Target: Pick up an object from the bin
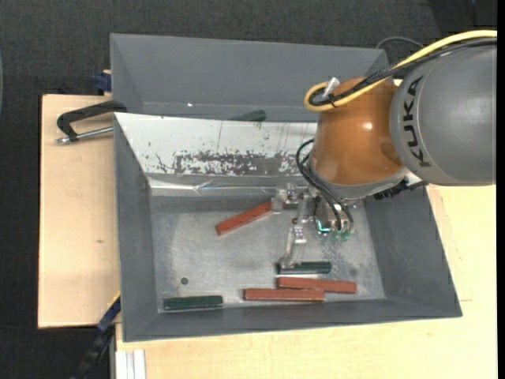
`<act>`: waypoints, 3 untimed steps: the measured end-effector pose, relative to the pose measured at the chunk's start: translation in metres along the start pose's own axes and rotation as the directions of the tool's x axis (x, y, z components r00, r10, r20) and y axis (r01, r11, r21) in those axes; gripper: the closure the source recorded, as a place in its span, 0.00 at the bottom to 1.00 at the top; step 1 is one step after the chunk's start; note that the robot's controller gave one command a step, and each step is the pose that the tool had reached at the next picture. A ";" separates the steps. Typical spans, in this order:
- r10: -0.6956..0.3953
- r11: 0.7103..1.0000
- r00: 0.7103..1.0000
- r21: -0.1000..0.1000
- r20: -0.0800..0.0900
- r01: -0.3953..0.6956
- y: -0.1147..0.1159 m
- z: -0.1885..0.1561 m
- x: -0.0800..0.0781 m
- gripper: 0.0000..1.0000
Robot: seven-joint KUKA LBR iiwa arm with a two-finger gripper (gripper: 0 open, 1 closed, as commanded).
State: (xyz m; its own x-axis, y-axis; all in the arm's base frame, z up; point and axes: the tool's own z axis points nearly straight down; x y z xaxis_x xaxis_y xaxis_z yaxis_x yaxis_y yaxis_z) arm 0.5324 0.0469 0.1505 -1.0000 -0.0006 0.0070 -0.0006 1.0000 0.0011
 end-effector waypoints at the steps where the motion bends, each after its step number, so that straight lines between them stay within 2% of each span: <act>1: 0.001 1.000 1.000 0.000 0.008 -0.001 0.000 -0.004 -0.002 0.00; 2: 0.008 1.000 1.000 0.000 0.018 -0.008 0.020 0.033 -0.026 0.00; 3: 0.009 1.000 1.000 -0.001 0.016 -0.009 0.028 0.049 -0.032 0.00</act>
Offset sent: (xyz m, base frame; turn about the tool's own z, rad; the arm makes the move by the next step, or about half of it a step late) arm 0.0404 0.0392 -0.0773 0.0105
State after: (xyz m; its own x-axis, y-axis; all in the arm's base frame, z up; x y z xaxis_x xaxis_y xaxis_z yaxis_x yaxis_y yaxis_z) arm 0.5641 0.0748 0.1010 -0.9999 0.0082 -0.0088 0.0082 1.0000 0.0024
